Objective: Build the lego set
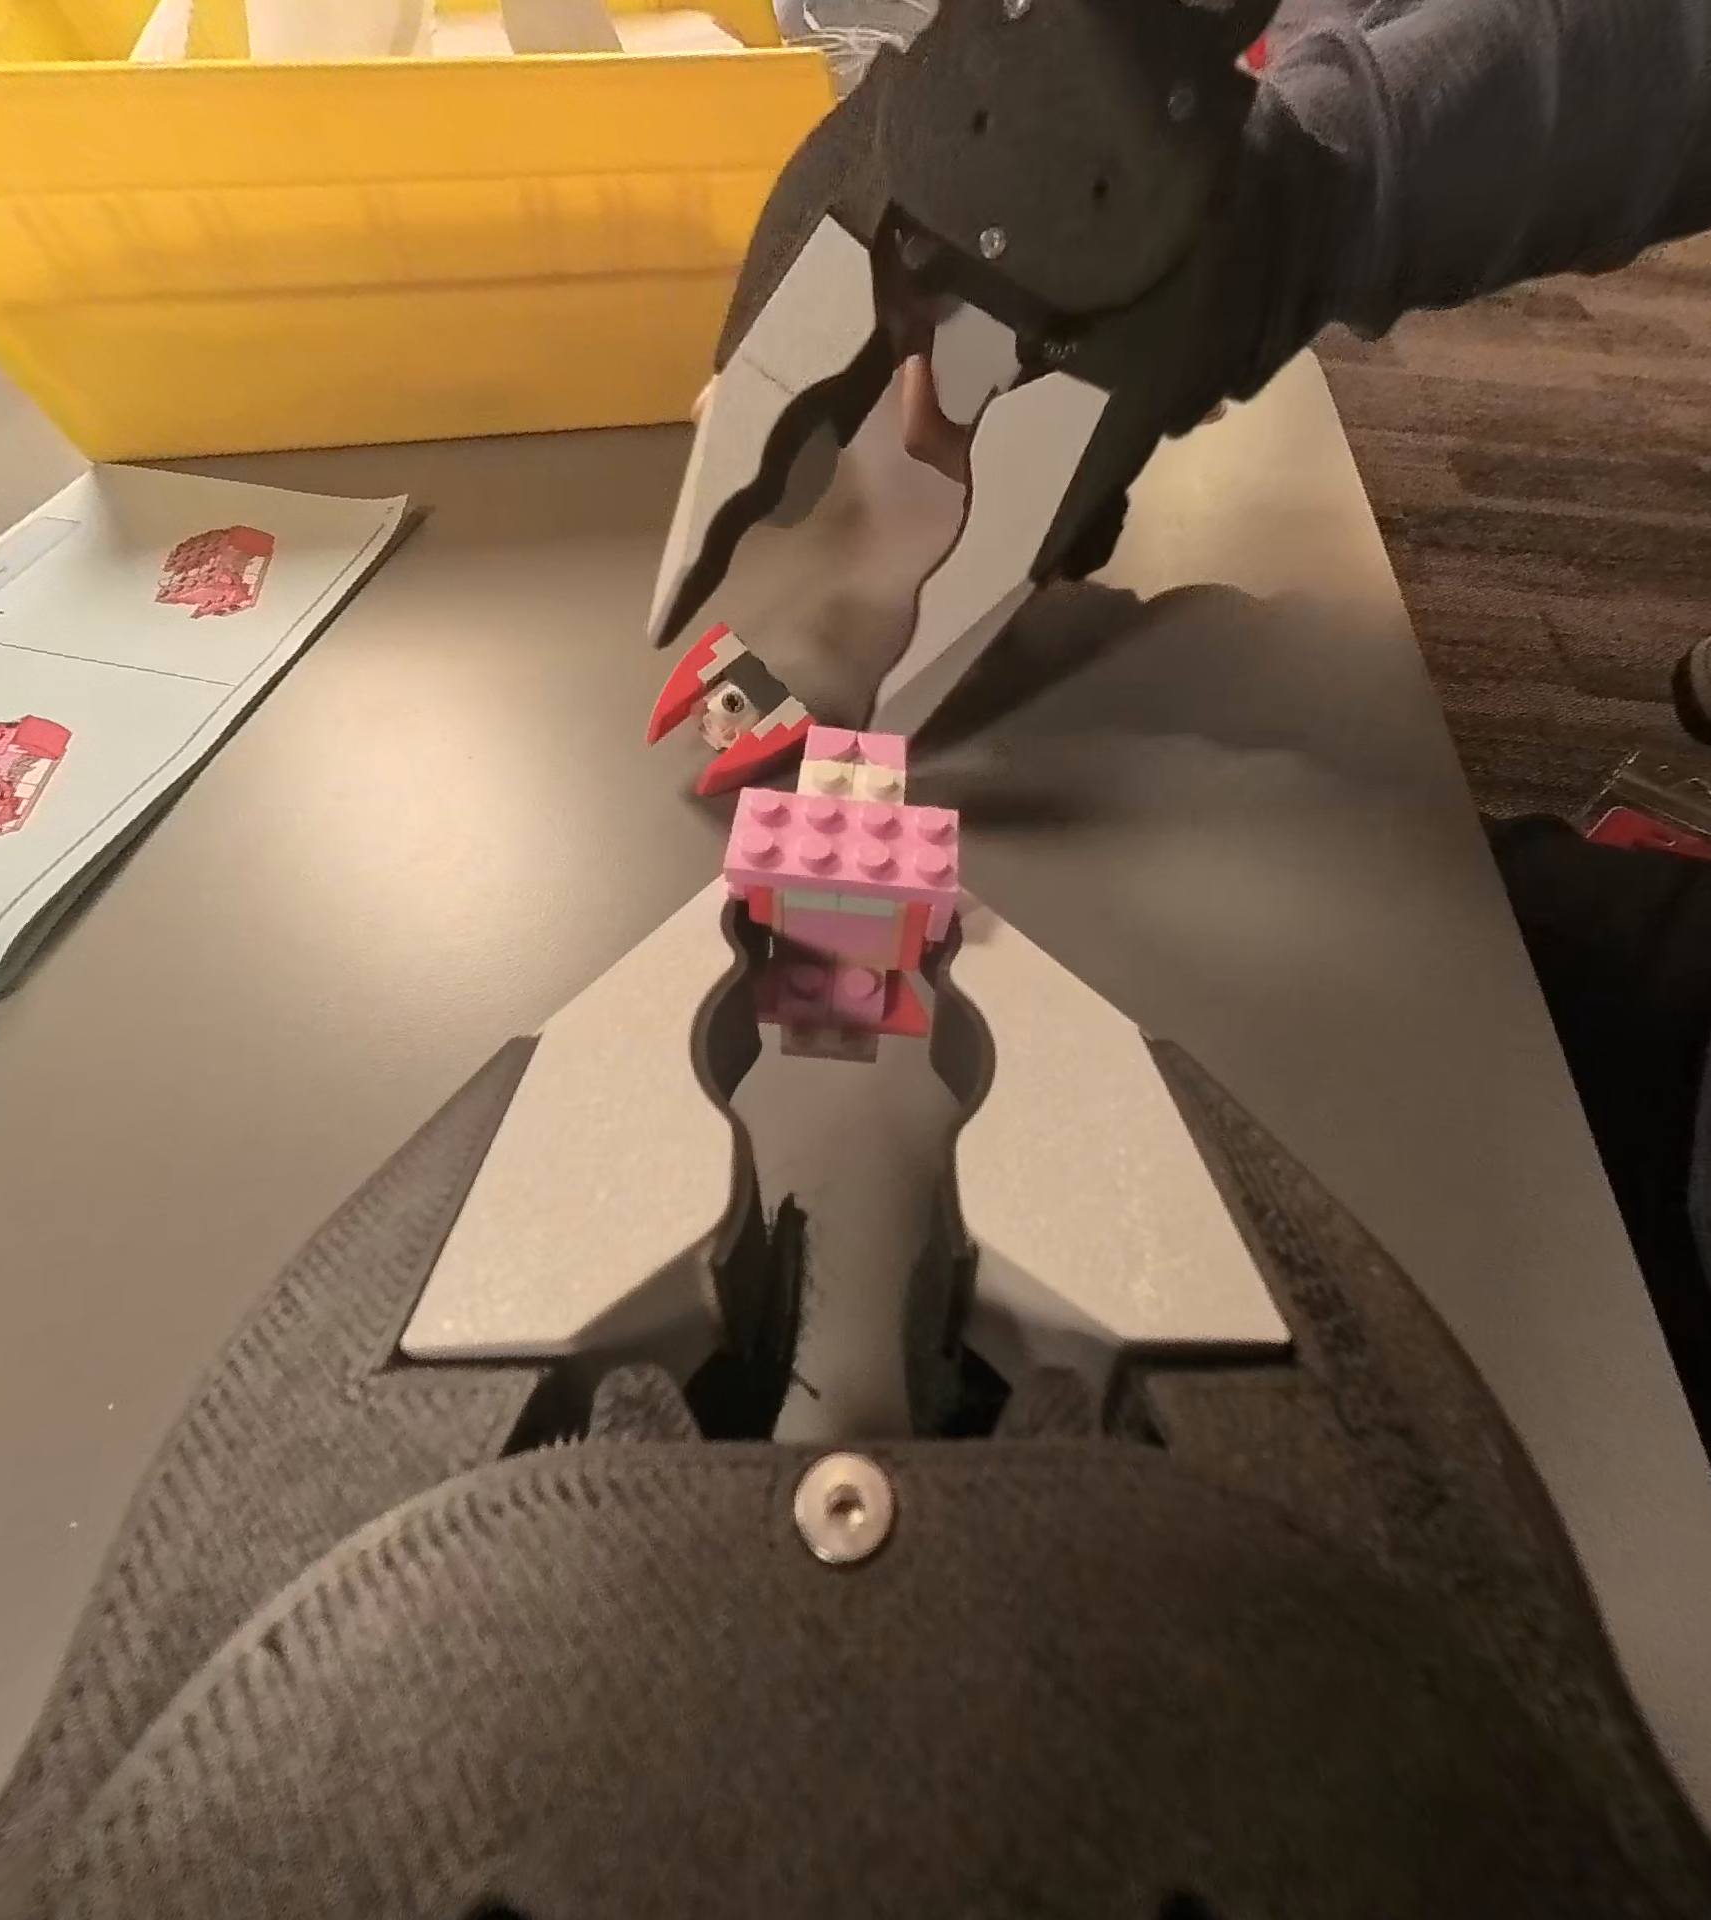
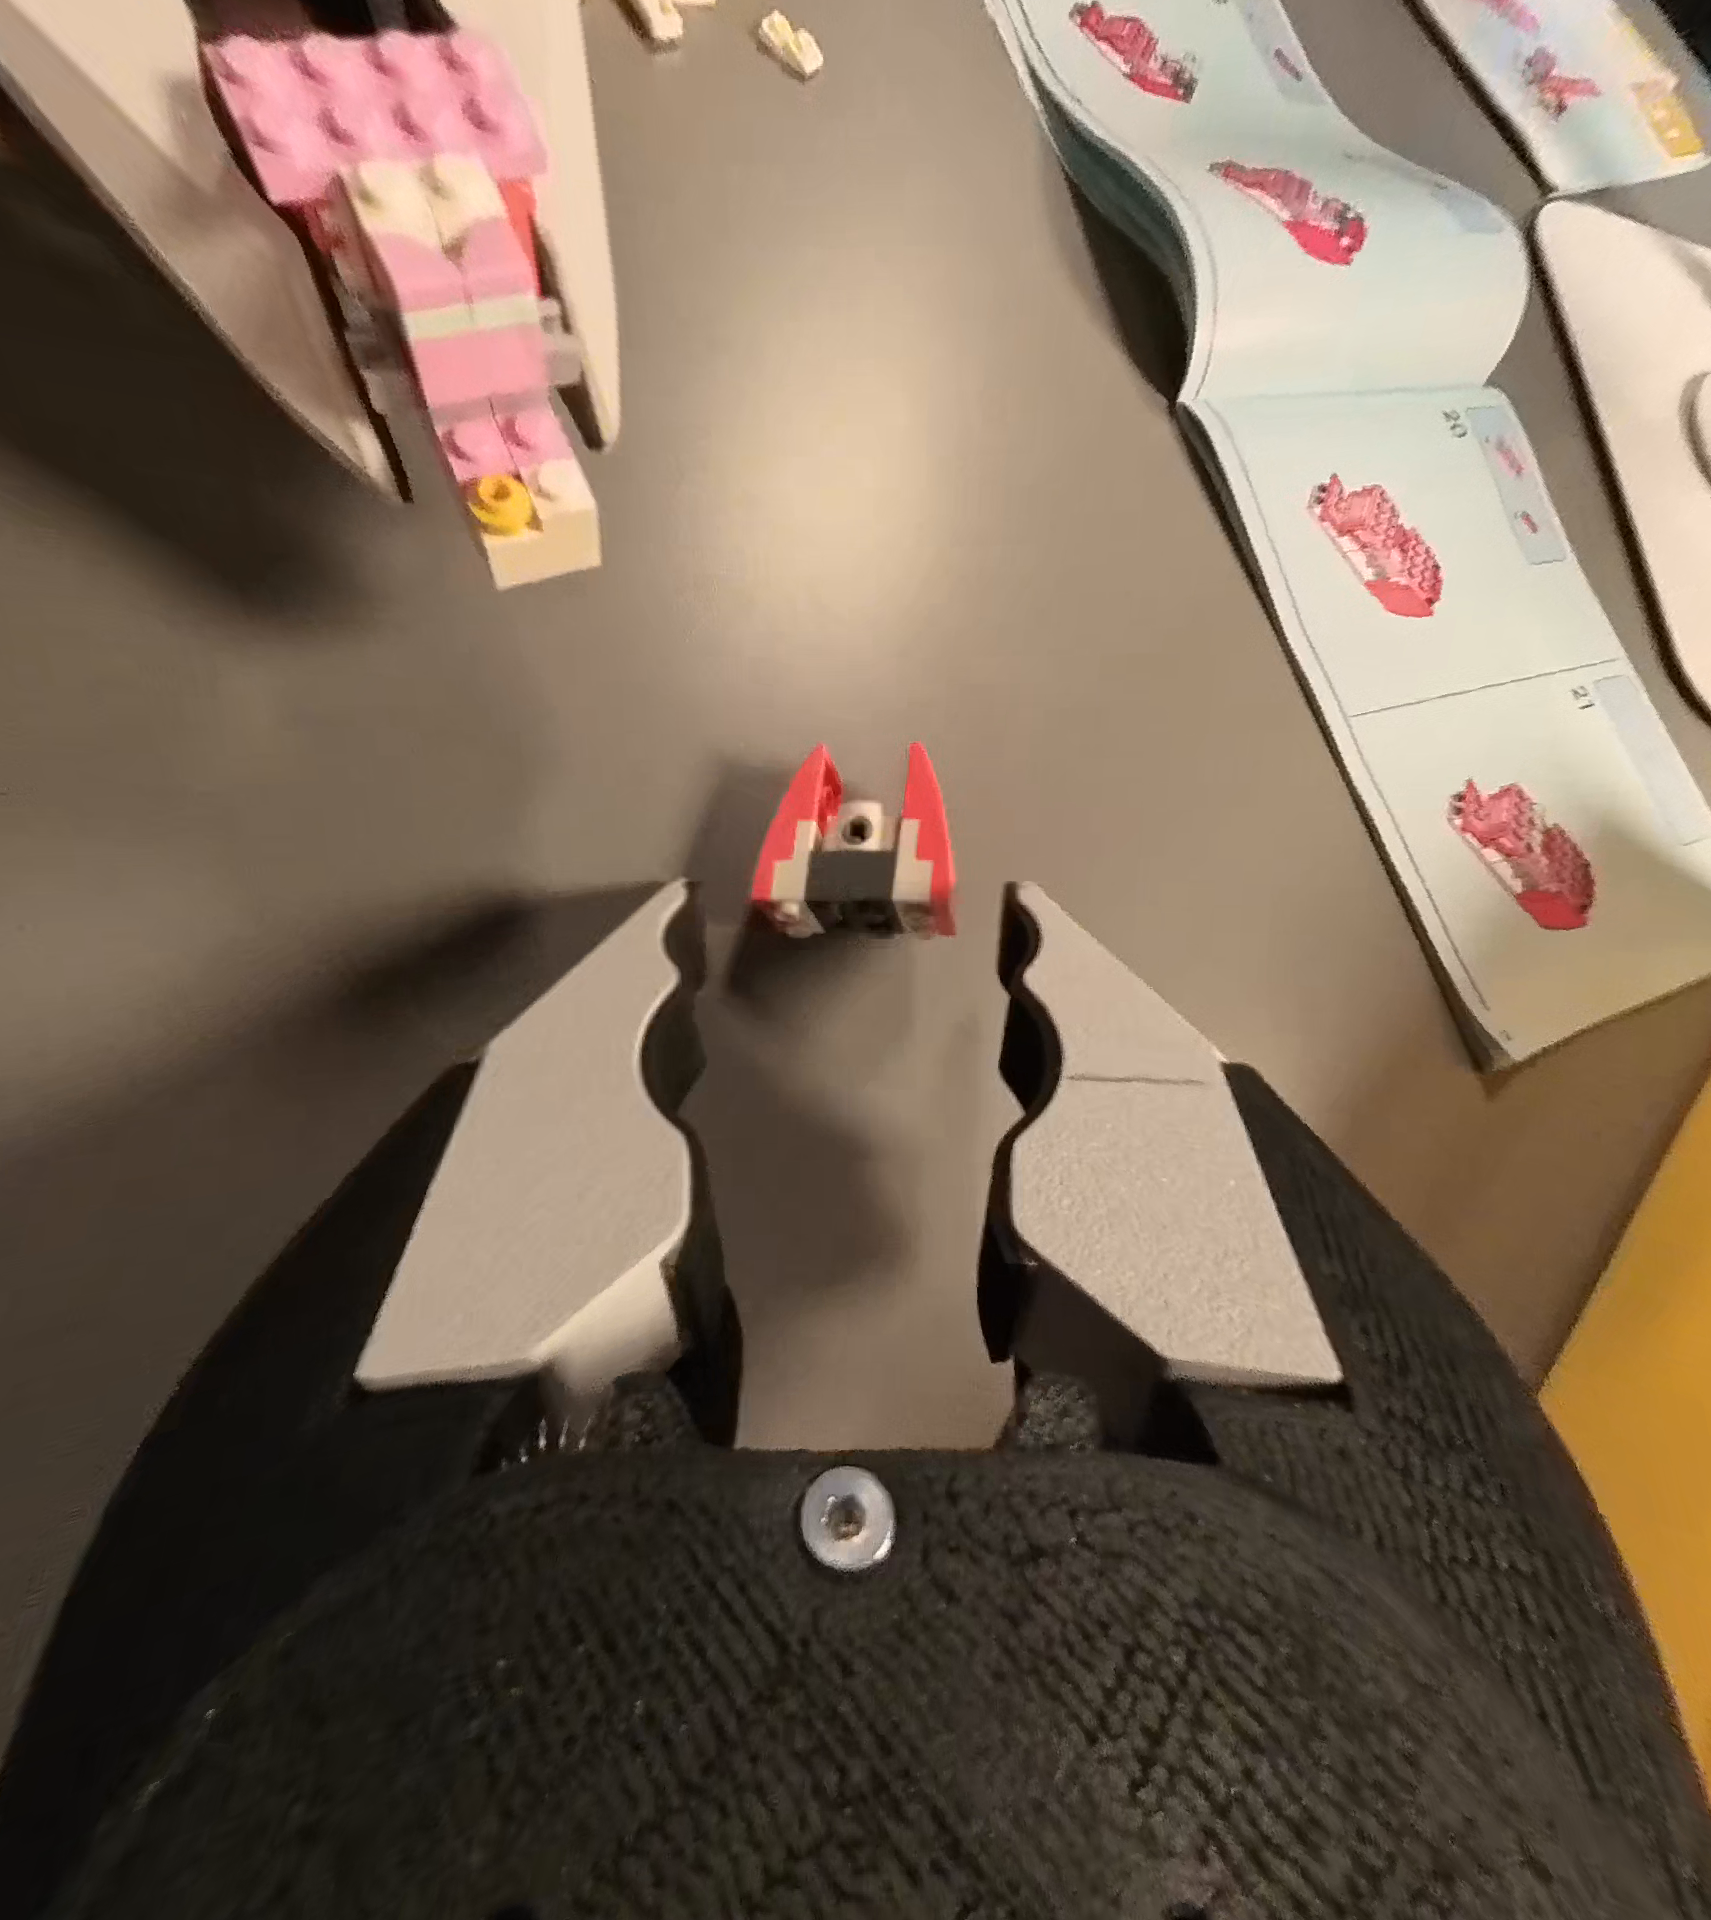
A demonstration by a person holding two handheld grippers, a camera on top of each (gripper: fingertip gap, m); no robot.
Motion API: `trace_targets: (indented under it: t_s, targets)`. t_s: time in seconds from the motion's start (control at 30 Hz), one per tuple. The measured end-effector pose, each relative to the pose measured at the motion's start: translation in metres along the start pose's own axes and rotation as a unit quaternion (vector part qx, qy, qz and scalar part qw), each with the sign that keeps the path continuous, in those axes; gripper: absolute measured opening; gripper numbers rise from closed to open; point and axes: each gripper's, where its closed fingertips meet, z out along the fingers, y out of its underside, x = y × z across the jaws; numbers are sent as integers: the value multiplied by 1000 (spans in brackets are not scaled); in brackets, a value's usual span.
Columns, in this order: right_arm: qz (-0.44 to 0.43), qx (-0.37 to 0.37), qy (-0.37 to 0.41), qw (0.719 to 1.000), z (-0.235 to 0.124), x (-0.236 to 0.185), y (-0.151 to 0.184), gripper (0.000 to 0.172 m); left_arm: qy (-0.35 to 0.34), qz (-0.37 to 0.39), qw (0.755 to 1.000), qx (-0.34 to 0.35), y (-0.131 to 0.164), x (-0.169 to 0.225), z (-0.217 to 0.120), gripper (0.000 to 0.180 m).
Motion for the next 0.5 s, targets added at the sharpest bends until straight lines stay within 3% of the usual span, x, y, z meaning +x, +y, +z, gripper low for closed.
trace_targets:
  t_s: [0.07,0.27,0.5]
  targets:
    - [-18,-11,13,1000,1,3,0,37,0,2,1000,0,0,0,0,27]
    - [-79,-68,-101,989,-13,-13,-23,36,-8,17,1000,-3,0,0,2,27]
    - [-148,-206,-222,942,-26,-43,-46,36,-7,34,999,-22,5,4,6,28]
